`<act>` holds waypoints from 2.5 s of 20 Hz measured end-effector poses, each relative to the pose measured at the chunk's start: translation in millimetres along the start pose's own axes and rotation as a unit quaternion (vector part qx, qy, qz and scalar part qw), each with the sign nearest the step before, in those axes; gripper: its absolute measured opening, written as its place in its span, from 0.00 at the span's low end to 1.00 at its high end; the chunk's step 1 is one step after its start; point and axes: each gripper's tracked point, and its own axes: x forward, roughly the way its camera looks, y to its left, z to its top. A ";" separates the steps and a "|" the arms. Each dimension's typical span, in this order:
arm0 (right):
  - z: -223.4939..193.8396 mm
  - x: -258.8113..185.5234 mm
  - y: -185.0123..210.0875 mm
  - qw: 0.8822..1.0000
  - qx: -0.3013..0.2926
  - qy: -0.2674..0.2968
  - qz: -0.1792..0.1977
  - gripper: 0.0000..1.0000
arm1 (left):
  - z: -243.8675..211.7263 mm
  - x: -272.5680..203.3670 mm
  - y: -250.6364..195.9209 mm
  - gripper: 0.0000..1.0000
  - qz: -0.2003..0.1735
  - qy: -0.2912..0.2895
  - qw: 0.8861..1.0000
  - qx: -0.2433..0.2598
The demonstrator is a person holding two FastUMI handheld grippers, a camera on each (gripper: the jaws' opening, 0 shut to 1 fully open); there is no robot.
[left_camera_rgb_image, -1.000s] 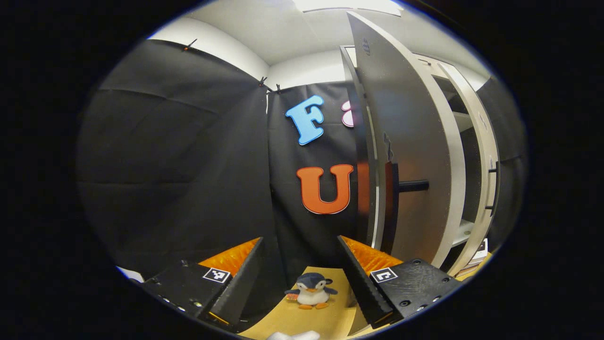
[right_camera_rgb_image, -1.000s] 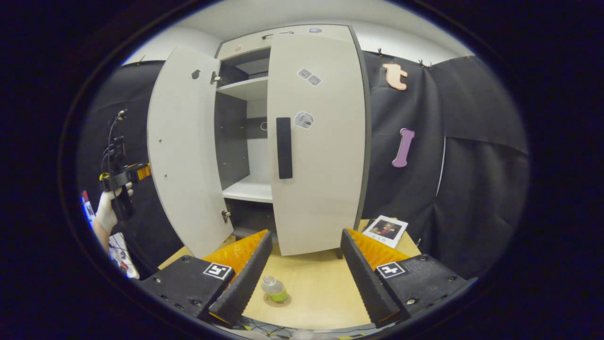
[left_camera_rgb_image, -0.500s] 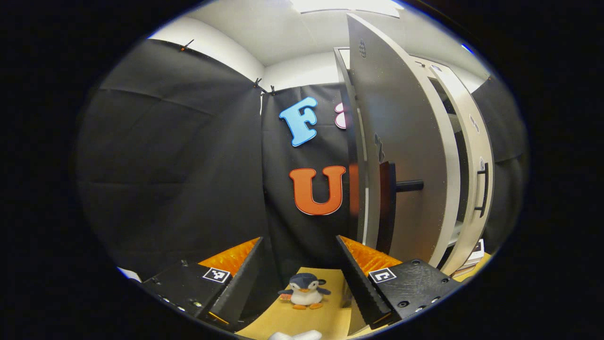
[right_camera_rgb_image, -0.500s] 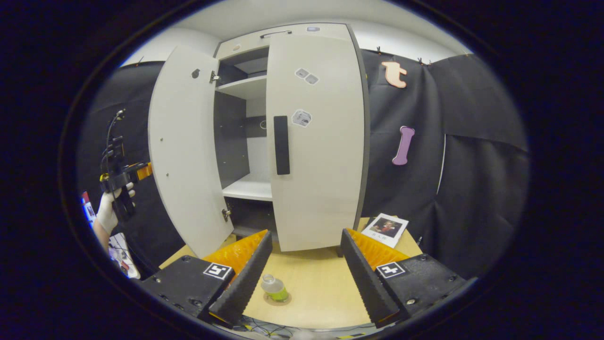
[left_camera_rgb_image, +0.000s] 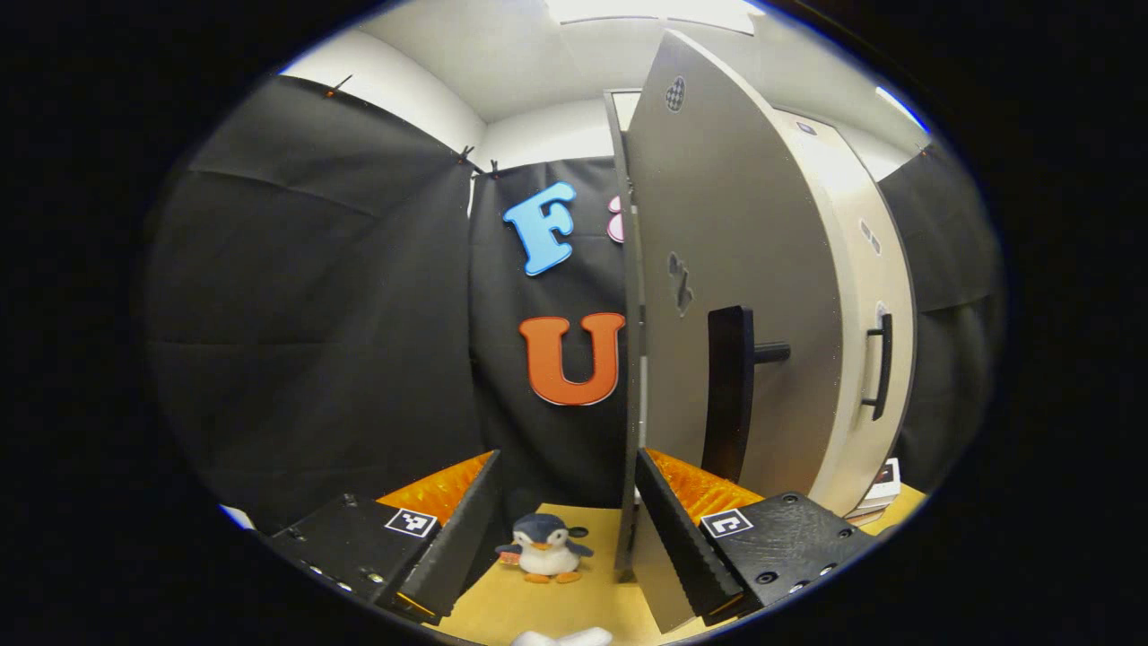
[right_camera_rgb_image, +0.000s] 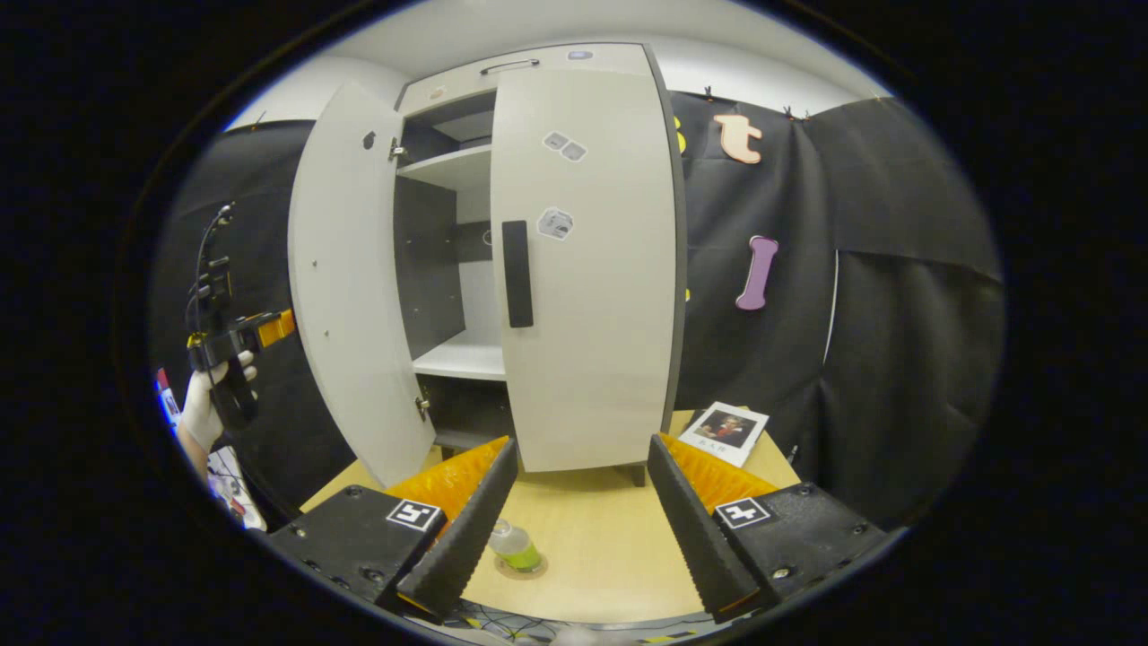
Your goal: Grasp the bottle in the cabinet with the left hand and place it on the coaster, then close the right door with the right hand and the left door with the left hand.
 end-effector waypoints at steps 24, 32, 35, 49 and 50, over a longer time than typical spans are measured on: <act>21.3 2.2 0.6 0.999 0.017 -0.040 -0.006 0.96 | -10.8 -60.2 -108.0 0.96 -0.106 0.030 0.994 -0.010; 22.4 -1.0 -3.4 0.998 0.020 -0.060 -0.026 0.96 | -23.0 -102.7 -101.4 0.96 -0.094 0.040 0.995 -0.011; 16.1 -0.6 -0.4 0.998 0.026 -0.058 -0.030 0.94 | -25.5 -116.2 -102.3 0.96 -0.090 0.038 0.995 -0.011; 15.7 1.3 3.6 0.998 0.010 -0.060 -0.021 0.96 | -32.5 -129.5 -120.9 0.96 -0.089 0.042 0.995 -0.011; 16.8 1.5 2.2 0.998 0.010 -0.061 -0.022 0.96 | -31.1 -129.0 -121.9 0.96 -0.089 0.042 0.995 -0.011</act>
